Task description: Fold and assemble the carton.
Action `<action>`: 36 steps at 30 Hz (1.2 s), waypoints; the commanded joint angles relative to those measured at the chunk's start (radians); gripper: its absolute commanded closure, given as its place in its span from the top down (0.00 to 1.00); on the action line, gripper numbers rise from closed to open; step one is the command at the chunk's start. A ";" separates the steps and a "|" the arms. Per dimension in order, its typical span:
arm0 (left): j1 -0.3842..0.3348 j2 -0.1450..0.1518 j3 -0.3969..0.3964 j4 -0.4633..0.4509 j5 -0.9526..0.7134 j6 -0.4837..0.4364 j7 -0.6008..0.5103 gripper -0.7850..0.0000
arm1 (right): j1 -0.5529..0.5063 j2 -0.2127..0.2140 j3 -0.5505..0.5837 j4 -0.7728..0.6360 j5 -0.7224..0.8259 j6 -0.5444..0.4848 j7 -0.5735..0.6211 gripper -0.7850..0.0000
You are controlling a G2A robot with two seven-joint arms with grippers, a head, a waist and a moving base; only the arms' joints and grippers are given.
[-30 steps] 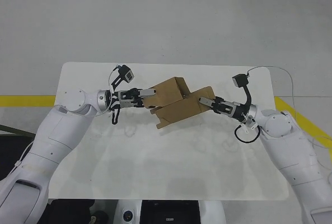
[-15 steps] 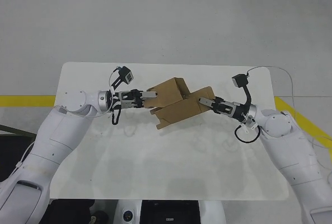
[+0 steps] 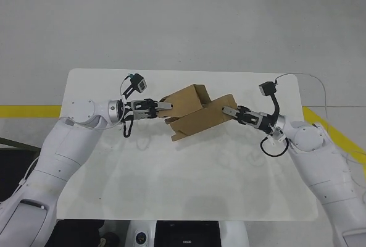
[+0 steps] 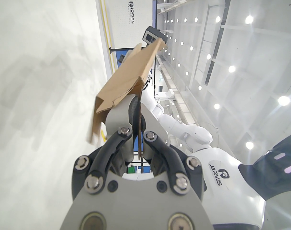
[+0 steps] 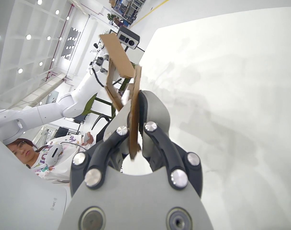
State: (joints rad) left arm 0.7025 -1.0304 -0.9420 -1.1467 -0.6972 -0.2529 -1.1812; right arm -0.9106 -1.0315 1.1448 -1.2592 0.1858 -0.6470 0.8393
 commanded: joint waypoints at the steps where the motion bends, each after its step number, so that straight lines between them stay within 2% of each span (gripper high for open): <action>1: 0.000 -0.001 -0.004 -0.005 0.001 -0.002 -0.006 0.00 | -0.004 0.006 0.023 0.008 -0.020 0.002 -0.006 1.00; 5: -0.005 -0.001 -0.009 -0.017 0.030 -0.009 -0.037 0.00 | -0.016 0.021 0.077 0.007 -0.040 0.004 0.004 1.00; 9: -0.010 0.000 -0.014 -0.021 0.074 -0.020 -0.057 0.00 | -0.019 0.028 0.095 -0.023 0.007 -0.013 0.073 1.00; 13: -0.012 0.002 -0.021 -0.027 0.109 -0.045 -0.087 0.00 | -0.003 0.026 0.072 -0.047 0.125 -0.039 0.178 1.00; 19: -0.020 0.004 -0.023 -0.049 0.194 -0.117 -0.115 0.00 | 0.027 0.011 0.007 -0.063 0.261 -0.059 0.270 1.00; 27: -0.021 -0.002 -0.016 -0.101 0.234 -0.201 -0.110 0.00 | 0.060 -0.014 -0.099 -0.085 0.310 -0.059 0.275 1.00; 36: -0.020 -0.006 -0.014 -0.114 0.243 -0.200 -0.109 0.00 | 0.095 -0.031 -0.164 -0.073 0.307 -0.073 0.261 1.00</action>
State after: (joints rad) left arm 0.6823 -1.0364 -0.9549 -1.2599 -0.4540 -0.4539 -1.2910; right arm -0.8174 -1.0624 0.9836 -1.3341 0.4946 -0.7201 1.0999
